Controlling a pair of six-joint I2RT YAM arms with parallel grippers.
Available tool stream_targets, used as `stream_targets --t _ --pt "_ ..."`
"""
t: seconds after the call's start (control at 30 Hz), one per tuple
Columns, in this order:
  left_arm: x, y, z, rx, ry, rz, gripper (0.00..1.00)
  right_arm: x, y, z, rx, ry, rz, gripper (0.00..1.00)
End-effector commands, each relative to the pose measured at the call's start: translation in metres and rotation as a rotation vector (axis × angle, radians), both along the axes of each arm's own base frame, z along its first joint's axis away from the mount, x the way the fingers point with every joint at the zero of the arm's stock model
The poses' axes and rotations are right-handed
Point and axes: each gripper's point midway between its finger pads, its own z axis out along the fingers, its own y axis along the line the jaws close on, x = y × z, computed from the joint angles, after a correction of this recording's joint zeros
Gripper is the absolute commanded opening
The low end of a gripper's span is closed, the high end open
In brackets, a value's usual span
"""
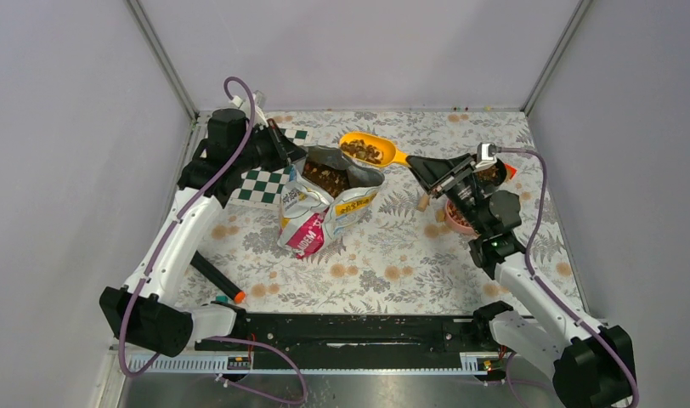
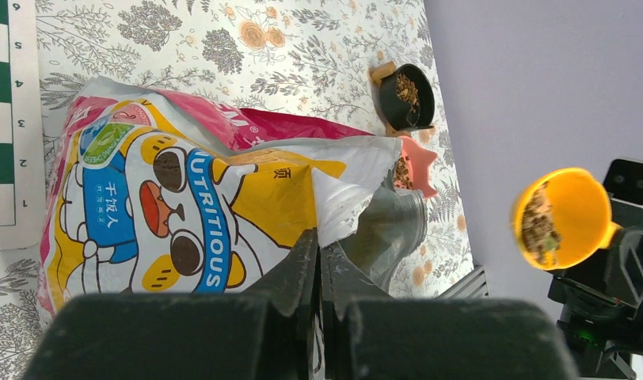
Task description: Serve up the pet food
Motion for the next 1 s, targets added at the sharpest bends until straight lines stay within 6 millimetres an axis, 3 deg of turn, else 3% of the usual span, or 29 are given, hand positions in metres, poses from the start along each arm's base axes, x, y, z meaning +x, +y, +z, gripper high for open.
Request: stream_targets --t 0.0,0.2,0.43,0.67,0.97 --pt "-0.002 0.004 0.030 -0.043 -0.099 0.013 0.00 0.001 -0.022 0.028 0.035 -0.090 -0.105 0.00" --pt "-0.004 0.004 0.028 -0.045 -0.095 0.006 0.00 0.020 -0.056 0.016 0.009 -0.042 -0.225 0.00" --pt "-0.005 0.003 0.024 -0.044 -0.087 -0.006 0.00 0.047 -0.115 -0.004 -0.004 0.007 -0.389 0.00" --pt "-0.007 0.000 0.019 -0.055 -0.075 -0.029 0.00 0.060 -0.190 -0.049 0.002 0.126 -0.587 0.00" --pt "-0.008 0.000 0.010 -0.052 -0.063 -0.035 0.00 0.057 -0.271 -0.115 -0.089 0.338 -0.864 0.00"
